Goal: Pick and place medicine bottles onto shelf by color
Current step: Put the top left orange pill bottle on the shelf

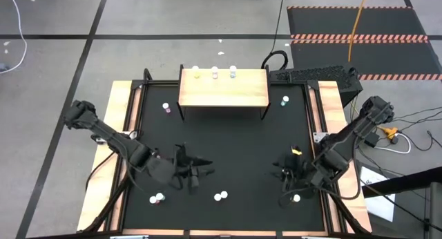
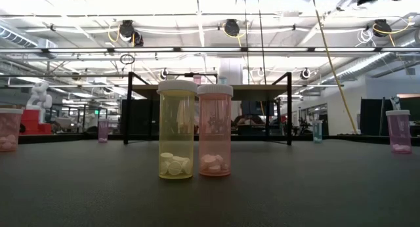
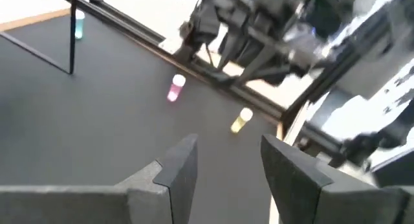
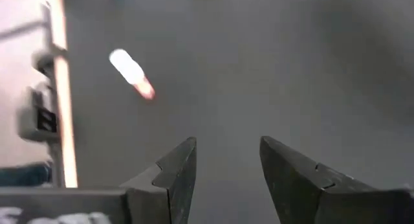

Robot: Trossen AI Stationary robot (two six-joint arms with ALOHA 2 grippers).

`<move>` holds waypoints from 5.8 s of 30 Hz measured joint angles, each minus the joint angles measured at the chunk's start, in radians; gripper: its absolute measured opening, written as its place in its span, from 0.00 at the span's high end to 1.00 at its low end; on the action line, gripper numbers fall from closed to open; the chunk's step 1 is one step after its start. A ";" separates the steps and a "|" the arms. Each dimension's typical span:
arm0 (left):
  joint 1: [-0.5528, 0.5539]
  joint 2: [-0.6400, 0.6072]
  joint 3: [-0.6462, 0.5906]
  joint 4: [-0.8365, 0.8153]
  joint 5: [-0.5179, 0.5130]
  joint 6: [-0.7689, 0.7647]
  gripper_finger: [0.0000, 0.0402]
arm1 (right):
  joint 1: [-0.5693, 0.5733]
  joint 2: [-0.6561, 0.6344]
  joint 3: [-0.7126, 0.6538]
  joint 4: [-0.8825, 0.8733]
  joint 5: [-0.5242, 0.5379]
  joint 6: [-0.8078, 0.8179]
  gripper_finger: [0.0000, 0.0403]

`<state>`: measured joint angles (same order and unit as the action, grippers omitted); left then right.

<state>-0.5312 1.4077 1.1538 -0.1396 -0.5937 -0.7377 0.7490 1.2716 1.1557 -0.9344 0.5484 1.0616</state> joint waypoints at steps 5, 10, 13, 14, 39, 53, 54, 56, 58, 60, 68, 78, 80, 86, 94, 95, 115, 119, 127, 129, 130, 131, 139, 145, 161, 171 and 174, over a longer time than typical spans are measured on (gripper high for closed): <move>0.070 -0.081 0.002 0.054 0.020 0.050 0.58 | 0.002 -0.009 0.000 -0.148 -0.059 0.151 0.59; 0.126 -0.104 0.002 0.208 0.051 0.088 0.58 | -0.019 -0.029 0.000 -0.232 -0.056 0.222 0.59; 0.136 -0.106 0.002 0.316 0.121 0.191 0.58 | -0.034 -0.041 0.000 -0.274 -0.054 0.272 0.59; 0.141 -0.105 0.002 0.317 0.146 0.212 0.58 | -0.039 -0.042 0.000 -0.286 -0.053 0.284 0.59; 0.328 -0.318 0.148 -0.534 0.230 0.185 0.58 | -0.293 -0.041 -0.231 0.435 0.005 -0.169 0.59; 0.085 -0.365 -0.007 -0.949 0.237 -0.075 0.58 | -0.357 -0.041 -0.561 1.333 -0.031 -0.201 0.59; 0.069 -0.364 -0.018 -1.019 0.247 -0.136 0.58 | -0.357 -0.041 -0.584 1.380 -0.036 -0.191 0.59; 0.039 -0.362 -0.039 -1.120 0.259 -0.268 0.58 | -0.353 -0.041 -0.619 1.448 -0.051 -0.191 0.59; 0.010 -0.364 -0.073 -1.208 0.284 -0.418 0.58 | -0.349 -0.041 -0.634 1.481 -0.045 -0.191 0.59; -0.012 -0.372 -0.121 -1.246 0.311 -0.547 0.58 | -0.351 -0.041 -0.634 1.499 -0.024 -0.192 0.59; 0.016 -0.380 -0.398 -1.009 0.421 -0.648 0.54 | -0.390 -0.041 -0.634 1.550 -0.021 -0.217 0.59; 0.145 -0.380 -0.483 -0.999 0.481 -0.614 0.30 | -0.401 -0.041 -0.634 1.586 -0.025 -0.212 0.59; 0.157 -0.380 -0.488 -0.987 0.481 -0.594 0.28 | -0.401 -0.041 -0.634 1.598 -0.025 -0.211 0.59; 0.164 -0.380 -0.540 -0.928 0.493 -0.579 0.32 | -0.401 -0.041 -0.634 1.612 -0.025 -0.209 0.59; 0.164 -0.380 -0.552 -0.910 0.496 -0.565 0.41 | -0.393 -0.041 -0.634 1.618 -0.024 -0.173 0.59; 0.164 -0.380 -0.552 -0.911 0.496 -0.565 0.42 | -0.393 -0.041 -0.634 1.618 -0.024 -0.172 0.59; 0.172 -0.380 -0.513 -0.911 0.570 -0.481 0.67 | -0.394 -0.041 -0.634 1.627 -0.021 -0.165 0.59; 0.211 -0.380 -0.463 -0.911 0.601 -0.426 0.65 | -0.399 -0.041 -0.634 1.627 -0.020 -0.184 0.59; 0.353 -0.329 -0.299 -0.899 0.634 -0.282 0.65 | -0.402 -0.041 -0.633 1.626 -0.027 -0.215 0.59; 0.391 -0.273 -0.236 -0.905 0.650 -0.229 0.65 | -0.402 -0.041 -0.633 1.626 -0.039 -0.224 0.59; 0.407 -0.239 -0.198 -0.905 0.652 -0.203 0.65 | -0.403 -0.041 -0.633 1.626 -0.057 -0.233 0.59; 0.423 -0.203 -0.158 -0.903 0.654 -0.176 0.65 | -0.403 -0.041 -0.633 1.626 -0.075 -0.237 0.59; 0.525 0.128 0.261 -0.953 0.658 0.035 0.65 | -0.402 -0.041 -0.633 1.567 -0.189 -0.239 0.59; 0.608 0.348 0.649 -1.069 0.658 0.175 0.65 | -0.398 -0.040 -0.633 1.543 -0.214 -0.239 0.59; 0.885 0.724 1.193 -1.161 0.718 0.584 0.65 | -0.579 -0.041 -0.633 1.341 -0.291 -0.232 0.59; 1.020 0.734 1.202 -0.849 0.730 0.771 0.65 | -0.830 -0.041 -0.633 1.317 -0.477 -0.160 0.59; 1.032 0.734 1.202 -0.783 0.741 0.795 0.65 | -0.869 -0.041 -0.633 1.323 -0.501 -0.157 0.59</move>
<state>0.5012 2.1414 2.3562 -0.9226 0.1474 0.0569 -0.1201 1.2308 0.5224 0.3882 0.0472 0.9042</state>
